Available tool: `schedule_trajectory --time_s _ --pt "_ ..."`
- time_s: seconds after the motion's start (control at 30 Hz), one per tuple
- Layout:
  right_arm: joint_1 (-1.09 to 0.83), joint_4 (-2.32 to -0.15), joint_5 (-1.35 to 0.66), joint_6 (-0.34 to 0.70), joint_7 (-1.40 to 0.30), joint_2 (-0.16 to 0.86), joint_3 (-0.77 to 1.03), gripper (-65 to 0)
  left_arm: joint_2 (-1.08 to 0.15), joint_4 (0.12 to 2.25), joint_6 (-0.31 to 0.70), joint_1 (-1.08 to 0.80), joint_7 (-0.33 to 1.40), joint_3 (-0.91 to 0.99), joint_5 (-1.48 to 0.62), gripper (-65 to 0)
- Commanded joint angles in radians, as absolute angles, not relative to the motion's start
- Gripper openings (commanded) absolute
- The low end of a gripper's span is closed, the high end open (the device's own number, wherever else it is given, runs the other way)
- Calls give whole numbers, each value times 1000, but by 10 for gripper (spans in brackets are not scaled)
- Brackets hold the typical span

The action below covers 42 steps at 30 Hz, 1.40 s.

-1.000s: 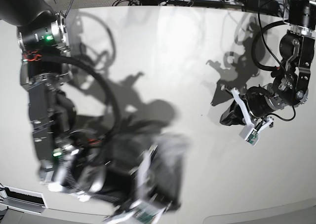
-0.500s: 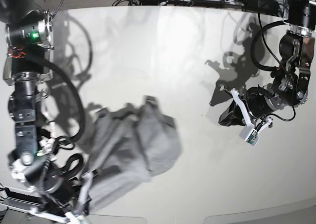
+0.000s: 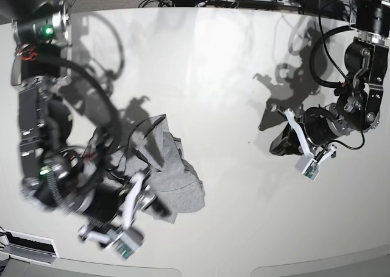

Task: Layout the t-shirt on the table in an organized manner, then fold the t-shirt properly
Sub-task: 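Drag the grey t-shirt with the right gripper away from the left arm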

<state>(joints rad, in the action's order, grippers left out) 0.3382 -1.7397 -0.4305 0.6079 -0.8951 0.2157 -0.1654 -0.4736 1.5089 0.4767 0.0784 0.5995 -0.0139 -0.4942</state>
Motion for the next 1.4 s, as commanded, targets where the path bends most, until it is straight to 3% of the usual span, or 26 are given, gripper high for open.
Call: schedule_trajectory --time_s 0.0,0.4,0.43,0.5,0.57,0.73,0.93,1.1,1.37 --pt "352 -1720 -410 597 -845 220 -181 -235 -485 1525 480 98 577 -8 -514 -650" --pt "329 -1273 -202 461 -665 211 -238 -235 -485 1525 480 97 577 -8 -514 -650" --pt "330 -1258 -201 465 -665 211 -238 -259 -485 1525 480 97 577 -8 -514 -650" --pt "330 -1254 -201 482 -665 212 -237 -420 -485 1525 480 98 576 -8 -514 -650" --pt "338 -1267 -202 516 -667 211 -237 -649 -485 1525 480 97 576 -8 -514 -650" --pt "386 -1411 -201 509 -723 214 -234 -650 -485 1525 480 97 577 -8 -513 -650" --pt "403 -1763 -263 482 -810 267 -161 -650 -485 1525 480 97 576 -8 -513 -650" --pt "402 -1927 -350 528 -807 299 19 -650 -485 1525 480 97 576 -8 -513 -650" --pt "383 -1914 -429 469 -887 347 381 -650 -485 1525 480 100 573 -7 -513 -650"
